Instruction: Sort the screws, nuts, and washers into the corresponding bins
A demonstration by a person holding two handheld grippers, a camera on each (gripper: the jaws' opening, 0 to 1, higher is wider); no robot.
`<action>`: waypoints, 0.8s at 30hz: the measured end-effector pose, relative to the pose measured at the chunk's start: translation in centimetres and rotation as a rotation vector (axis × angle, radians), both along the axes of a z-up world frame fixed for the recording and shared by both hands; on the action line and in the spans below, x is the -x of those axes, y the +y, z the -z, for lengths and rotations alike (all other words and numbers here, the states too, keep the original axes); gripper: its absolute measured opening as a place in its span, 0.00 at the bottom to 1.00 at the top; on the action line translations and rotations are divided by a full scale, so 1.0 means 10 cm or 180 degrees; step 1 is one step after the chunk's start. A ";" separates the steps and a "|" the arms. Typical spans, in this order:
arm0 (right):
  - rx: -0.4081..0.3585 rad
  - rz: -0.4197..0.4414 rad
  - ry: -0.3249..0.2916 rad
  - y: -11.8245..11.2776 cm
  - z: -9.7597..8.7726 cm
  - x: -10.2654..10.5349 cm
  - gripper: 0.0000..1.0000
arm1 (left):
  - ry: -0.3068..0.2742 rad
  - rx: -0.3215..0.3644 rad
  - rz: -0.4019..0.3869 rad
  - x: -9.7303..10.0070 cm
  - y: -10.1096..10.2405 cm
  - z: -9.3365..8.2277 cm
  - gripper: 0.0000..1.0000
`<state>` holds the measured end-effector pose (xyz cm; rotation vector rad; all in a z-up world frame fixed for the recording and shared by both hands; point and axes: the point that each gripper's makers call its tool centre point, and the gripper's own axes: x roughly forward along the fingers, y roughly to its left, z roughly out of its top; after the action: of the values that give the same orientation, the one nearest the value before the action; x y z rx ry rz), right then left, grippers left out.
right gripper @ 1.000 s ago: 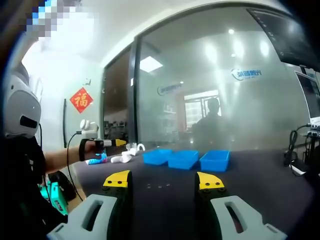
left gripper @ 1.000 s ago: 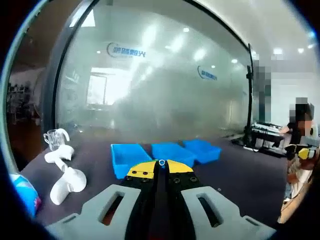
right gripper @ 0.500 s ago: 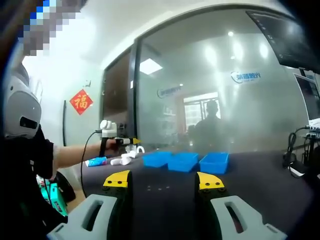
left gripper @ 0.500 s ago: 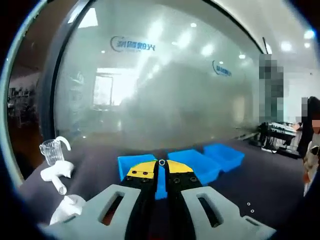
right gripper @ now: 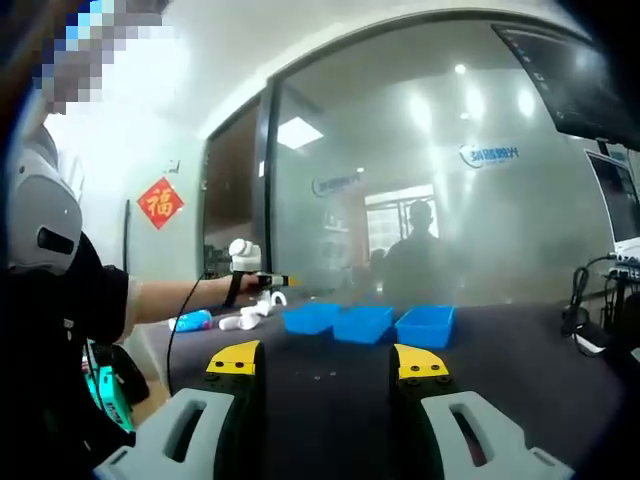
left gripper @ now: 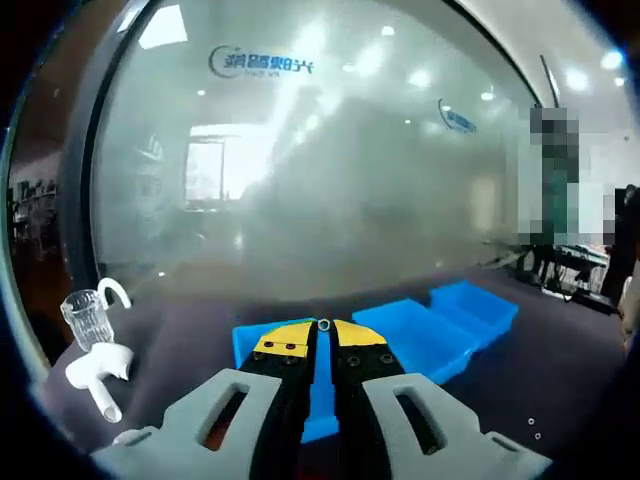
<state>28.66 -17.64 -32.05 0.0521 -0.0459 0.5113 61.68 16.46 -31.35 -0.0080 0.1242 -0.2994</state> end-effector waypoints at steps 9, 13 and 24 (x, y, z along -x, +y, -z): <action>0.0008 0.0005 -0.0008 0.02 -0.02 0.02 0.45 | 0.0134 -0.0140 -0.0033 -0.11 -0.04 0.16 0.05; 0.0007 0.0005 -0.0002 0.03 -0.02 0.03 0.45 | 0.0153 -0.0150 -0.0064 -0.13 -0.05 0.18 0.05; 0.0001 -0.0018 0.0008 0.08 0.00 0.05 0.45 | 0.0197 -0.0165 -0.0092 -0.26 0.00 0.26 0.06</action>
<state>28.16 -16.86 -32.06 0.0525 -0.0432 0.5168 64.27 16.43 -33.98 0.0322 0.1932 -0.2671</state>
